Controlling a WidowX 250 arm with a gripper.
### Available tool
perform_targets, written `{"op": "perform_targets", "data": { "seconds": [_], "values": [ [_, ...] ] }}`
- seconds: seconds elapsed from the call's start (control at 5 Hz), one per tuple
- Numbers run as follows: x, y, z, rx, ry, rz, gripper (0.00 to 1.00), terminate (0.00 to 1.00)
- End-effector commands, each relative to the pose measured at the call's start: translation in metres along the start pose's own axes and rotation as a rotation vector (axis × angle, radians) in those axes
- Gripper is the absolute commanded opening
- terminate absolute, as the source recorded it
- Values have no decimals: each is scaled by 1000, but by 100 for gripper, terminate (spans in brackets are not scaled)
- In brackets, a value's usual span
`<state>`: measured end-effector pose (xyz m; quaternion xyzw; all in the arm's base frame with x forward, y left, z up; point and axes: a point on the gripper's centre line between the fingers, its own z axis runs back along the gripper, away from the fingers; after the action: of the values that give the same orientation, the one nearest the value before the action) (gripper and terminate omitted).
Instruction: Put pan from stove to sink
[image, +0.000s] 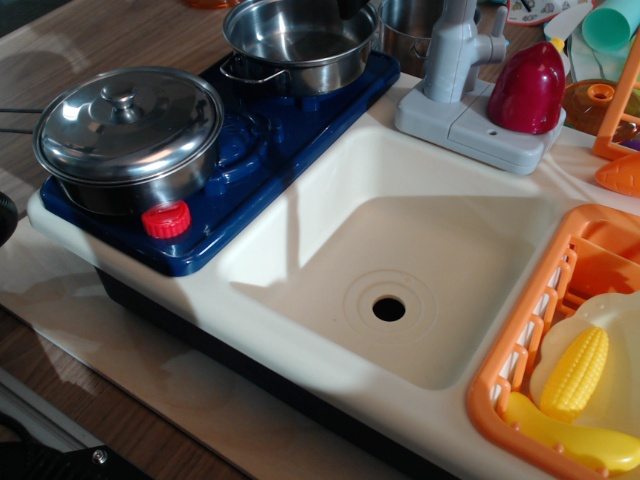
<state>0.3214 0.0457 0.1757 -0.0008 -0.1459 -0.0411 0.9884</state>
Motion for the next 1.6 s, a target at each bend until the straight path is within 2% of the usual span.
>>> {"op": "perform_targets", "data": {
  "seconds": [0.0, 0.4, 0.6, 0.8, 1.0, 1.2, 1.4],
  "values": [
    [-2, -10, -3, -5, -68, 5, 100, 0],
    [-7, -16, -23, -20, -96, -29, 100, 0],
    [-6, -8, -30, -36, -88, -27, 100, 0],
    [-7, -6, -32, -42, -90, -24, 0, 0],
    [-8, -9, -31, -40, -84, -19, 0, 0],
    [-9, -15, -21, 7, -55, -6, 0, 0],
    [-7, -15, -1, 46, -17, -16, 0, 0]
  ]
}}
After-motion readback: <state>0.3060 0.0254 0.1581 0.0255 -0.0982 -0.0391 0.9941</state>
